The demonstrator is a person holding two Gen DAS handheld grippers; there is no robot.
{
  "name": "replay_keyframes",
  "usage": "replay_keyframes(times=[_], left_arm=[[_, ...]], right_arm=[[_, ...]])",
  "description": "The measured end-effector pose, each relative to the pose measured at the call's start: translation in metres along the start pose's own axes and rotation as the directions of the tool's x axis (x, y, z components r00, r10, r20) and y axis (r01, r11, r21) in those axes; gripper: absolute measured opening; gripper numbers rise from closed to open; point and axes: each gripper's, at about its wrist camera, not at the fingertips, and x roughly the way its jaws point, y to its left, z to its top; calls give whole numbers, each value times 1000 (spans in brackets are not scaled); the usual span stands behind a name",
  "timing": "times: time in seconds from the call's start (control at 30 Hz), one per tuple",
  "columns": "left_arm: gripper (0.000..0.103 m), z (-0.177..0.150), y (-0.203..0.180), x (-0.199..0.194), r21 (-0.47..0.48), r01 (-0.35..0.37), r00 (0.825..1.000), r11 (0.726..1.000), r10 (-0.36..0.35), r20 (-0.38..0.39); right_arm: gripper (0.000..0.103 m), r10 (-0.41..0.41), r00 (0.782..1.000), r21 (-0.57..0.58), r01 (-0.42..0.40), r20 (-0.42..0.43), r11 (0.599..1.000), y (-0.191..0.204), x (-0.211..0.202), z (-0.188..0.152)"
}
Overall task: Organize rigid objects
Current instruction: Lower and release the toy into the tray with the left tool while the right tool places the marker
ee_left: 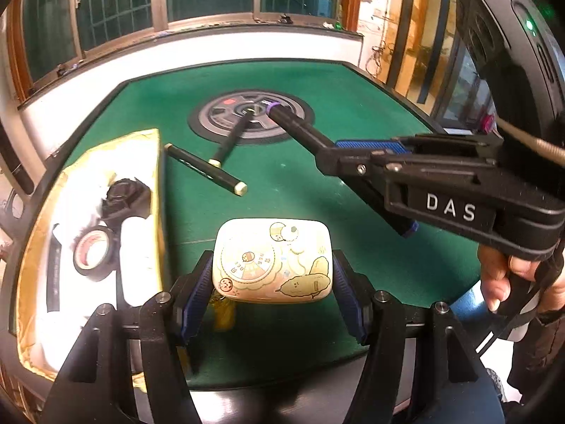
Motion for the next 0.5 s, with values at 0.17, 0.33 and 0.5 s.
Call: replay_keyframes(times=[0.17, 0.33, 0.5], left_arm=[[63, 6, 19, -10, -37, -9, 999, 999, 10, 36], [63, 12, 56, -25, -106, -16, 998, 994, 23, 66], [63, 14, 109, -31, -211, -32, 997, 977, 48, 68]], right_arm=[[13, 22, 1000, -25, -22, 5, 999, 14, 3, 6], [14, 35, 999, -39, -36, -6, 999, 23, 10, 6], [14, 41, 999, -39, -42, -15, 998, 26, 14, 6]])
